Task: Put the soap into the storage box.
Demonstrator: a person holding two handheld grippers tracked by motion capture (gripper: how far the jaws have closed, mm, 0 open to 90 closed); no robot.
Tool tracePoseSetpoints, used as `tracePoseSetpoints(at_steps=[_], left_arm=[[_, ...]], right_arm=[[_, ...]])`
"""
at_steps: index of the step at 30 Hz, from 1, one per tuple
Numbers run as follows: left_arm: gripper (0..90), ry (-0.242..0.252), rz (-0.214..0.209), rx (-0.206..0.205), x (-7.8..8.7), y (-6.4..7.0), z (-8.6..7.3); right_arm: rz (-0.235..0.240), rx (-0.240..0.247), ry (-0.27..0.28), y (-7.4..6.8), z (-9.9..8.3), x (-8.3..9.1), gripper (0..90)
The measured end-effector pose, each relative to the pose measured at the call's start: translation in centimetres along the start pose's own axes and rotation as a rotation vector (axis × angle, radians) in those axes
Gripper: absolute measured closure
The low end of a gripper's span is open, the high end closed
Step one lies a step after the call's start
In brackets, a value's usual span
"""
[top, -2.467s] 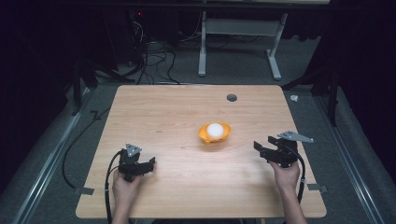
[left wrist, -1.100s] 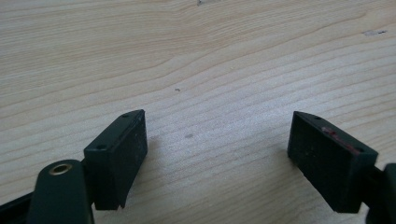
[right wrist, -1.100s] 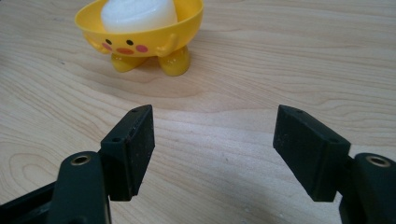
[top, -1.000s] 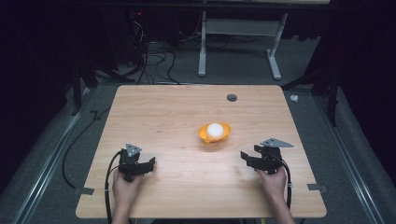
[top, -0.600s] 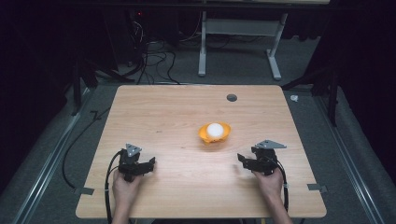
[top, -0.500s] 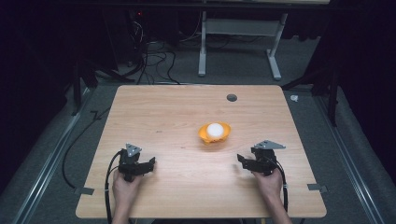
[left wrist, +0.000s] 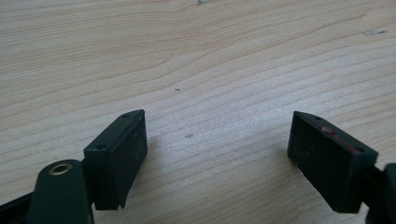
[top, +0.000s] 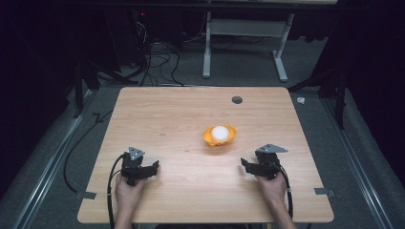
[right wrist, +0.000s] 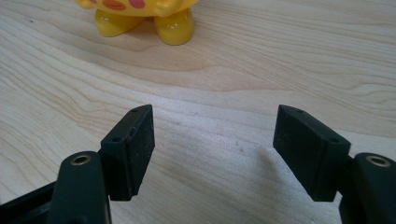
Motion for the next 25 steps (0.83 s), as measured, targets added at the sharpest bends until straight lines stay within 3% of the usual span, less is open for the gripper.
tracePoseSetpoints(at_steps=[17, 25], left_arm=[[20.4, 0.000, 0.000, 0.000, 0.00, 0.00, 0.00], [20.3, 0.001, -0.002, -0.001, 0.00, 0.03, 0.00]], right_arm=[[-0.046, 0.067, -0.020, -0.57, -0.47, -1.04, 28.8], [-0.043, 0.070, -0.019, -0.65, -0.47, -1.05, 28.3]])
Point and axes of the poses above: each handheld gripper's, and its own axes: x roughly backward along the jaws, z roughly out of its top, y roughly to its right, the point moved 10 cm from there along -x, roughly forward along the jaws, and after that the axes turned 15 degrees about -z, right-handed, at the moved point
